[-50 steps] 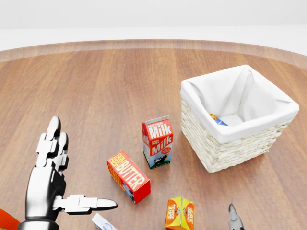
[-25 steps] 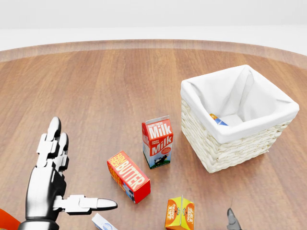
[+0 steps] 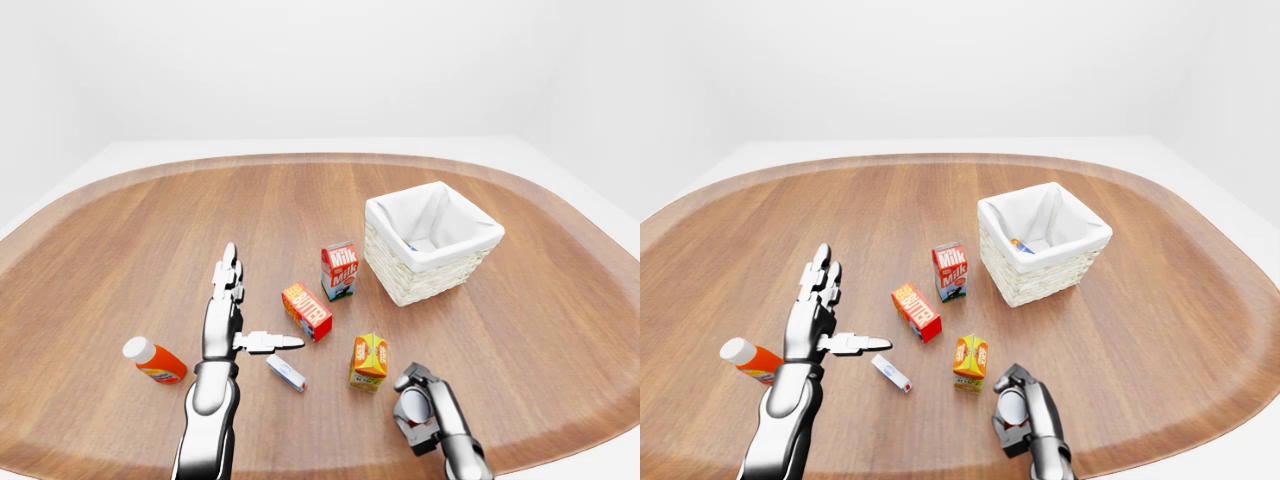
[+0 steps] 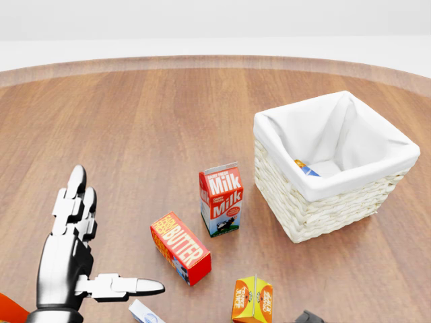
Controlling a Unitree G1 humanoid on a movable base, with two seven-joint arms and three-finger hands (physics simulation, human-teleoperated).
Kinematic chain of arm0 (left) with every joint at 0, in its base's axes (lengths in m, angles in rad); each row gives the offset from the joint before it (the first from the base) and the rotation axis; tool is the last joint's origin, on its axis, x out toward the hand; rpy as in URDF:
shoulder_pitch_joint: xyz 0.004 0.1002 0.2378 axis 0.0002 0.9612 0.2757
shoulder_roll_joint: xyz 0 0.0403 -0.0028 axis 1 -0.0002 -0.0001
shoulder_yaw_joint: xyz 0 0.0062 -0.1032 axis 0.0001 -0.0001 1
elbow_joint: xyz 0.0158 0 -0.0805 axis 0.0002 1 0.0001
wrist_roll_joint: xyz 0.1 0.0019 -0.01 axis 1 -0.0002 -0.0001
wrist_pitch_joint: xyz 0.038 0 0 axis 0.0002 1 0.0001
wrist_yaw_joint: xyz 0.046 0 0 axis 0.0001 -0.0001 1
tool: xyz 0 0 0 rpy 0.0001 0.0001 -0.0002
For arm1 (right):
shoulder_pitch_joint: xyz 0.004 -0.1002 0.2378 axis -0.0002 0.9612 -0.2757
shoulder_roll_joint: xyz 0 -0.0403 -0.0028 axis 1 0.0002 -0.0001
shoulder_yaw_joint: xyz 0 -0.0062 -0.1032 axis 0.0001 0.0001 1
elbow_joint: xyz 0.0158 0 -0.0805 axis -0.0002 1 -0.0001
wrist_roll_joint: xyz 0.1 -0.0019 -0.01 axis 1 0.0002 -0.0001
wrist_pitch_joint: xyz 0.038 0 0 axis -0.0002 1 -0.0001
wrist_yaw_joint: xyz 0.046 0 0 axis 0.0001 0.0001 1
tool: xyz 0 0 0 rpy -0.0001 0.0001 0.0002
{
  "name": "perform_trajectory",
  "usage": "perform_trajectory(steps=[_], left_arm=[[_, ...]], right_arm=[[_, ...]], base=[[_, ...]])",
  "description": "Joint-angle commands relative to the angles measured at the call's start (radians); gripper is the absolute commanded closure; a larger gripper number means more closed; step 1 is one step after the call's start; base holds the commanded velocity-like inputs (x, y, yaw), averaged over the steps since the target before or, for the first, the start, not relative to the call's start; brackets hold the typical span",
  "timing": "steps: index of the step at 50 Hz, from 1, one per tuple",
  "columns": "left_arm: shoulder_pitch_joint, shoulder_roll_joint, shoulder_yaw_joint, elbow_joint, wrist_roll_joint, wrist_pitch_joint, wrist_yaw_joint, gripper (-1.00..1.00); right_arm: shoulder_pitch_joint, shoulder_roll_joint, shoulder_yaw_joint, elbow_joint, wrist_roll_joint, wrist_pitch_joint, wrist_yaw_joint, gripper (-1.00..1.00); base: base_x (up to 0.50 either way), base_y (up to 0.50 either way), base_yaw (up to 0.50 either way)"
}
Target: Pick up the alphabet soup and the tomato sauce, and put them in the basket.
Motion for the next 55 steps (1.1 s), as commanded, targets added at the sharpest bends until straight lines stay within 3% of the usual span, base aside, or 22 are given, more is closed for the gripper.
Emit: perform_trajectory(steps=[1, 19, 42, 55], left_arm=[[0.0, -0.001, 0.006, -0.008, -0.005, 0.0, 0.007, -1.0], [-0.002, -0.001, 0.005, -0.017, -0.004, 0.0, 0.008, -1.0], [-0.001, -0.001, 0.007, -0.018, -0.008, 0.0, 0.008, -1.0], [-0.002, -0.001, 0.007, -0.018, -0.007, 0.0, 0.007, -1.0]], right_arm=[[0.066, 0.008, 0.019, -0.156, -0.014, 0.0, 0.012, 1.0], [0.202, 0.016, 0.034, -0.485, -0.043, 0.0, 0.053, 1.0], [0.32, 0.009, 0.055, -0.759, -0.058, 0.0, 0.082, 1.0], [0.373, 0.028, 0.027, -0.894, -0.055, 0.0, 0.118, 1.0]], base=[[0.0, 0.0, 0.0], [0.0, 0.0, 0.0], [0.0, 0.0, 0.0], [0.0, 0.0, 0.0]])
